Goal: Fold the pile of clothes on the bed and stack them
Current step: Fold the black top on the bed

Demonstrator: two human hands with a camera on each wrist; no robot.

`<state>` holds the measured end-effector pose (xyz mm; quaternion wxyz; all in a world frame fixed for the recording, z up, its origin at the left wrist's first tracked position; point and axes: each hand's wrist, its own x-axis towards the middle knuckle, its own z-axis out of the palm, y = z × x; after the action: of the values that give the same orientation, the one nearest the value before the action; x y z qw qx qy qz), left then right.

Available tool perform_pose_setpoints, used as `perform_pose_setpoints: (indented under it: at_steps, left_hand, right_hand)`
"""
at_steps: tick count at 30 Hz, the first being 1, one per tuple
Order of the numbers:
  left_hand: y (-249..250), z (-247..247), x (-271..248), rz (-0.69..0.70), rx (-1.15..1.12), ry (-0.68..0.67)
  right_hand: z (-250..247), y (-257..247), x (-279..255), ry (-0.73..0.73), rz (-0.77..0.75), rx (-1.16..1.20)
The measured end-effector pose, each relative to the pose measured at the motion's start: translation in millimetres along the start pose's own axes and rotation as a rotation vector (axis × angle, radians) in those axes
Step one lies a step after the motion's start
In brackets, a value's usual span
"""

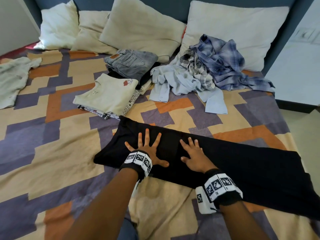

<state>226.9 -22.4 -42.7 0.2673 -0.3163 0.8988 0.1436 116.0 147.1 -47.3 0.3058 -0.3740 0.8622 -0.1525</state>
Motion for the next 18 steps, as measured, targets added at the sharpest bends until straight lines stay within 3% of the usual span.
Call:
perform_pose_setpoints:
  at_steps: [4, 6, 8, 11, 13, 15, 18]
  left_hand:
    - [29.4, 7.4, -26.6, -0.121, 0.057, 0.062]
    - [55.2, 13.4, -44.0, -0.047, 0.150, 0.172]
    - [85.0, 20.4, -54.5, 0.146, 0.147, 0.242]
    - [135.6, 33.1, -66.8, 0.421, 0.063, 0.130]
    - [172.1, 52.3, -77.4, 0.504, 0.030, 0.035]
    - [198.1, 75.4, -87.2, 0.497, 0.057, -0.041]
    - [217.8, 97.7, -91.1, 0.436, 0.140, -0.027]
  right_hand:
    - [-1.6, 46.5, -64.7, 0.089, 0.013, 0.349]
    - [-0.1, 81.2, -102.9, 0.331, 0.071, 0.489]
    - [-2.3, 114.3, -138.9, 0.618, 0.178, 0.564]
    - [-11.8, 152.1, -184.0, 0.889, 0.411, 0.635]
    - [-20.0, 172.2, -208.6, 0.996, 0.531, 0.647]
    - [-29.5, 186.7, -221.6, 1.048, 0.599, 0.669]
    - [-43.1, 211.8, -223.8, 1.042, 0.680, 0.665]
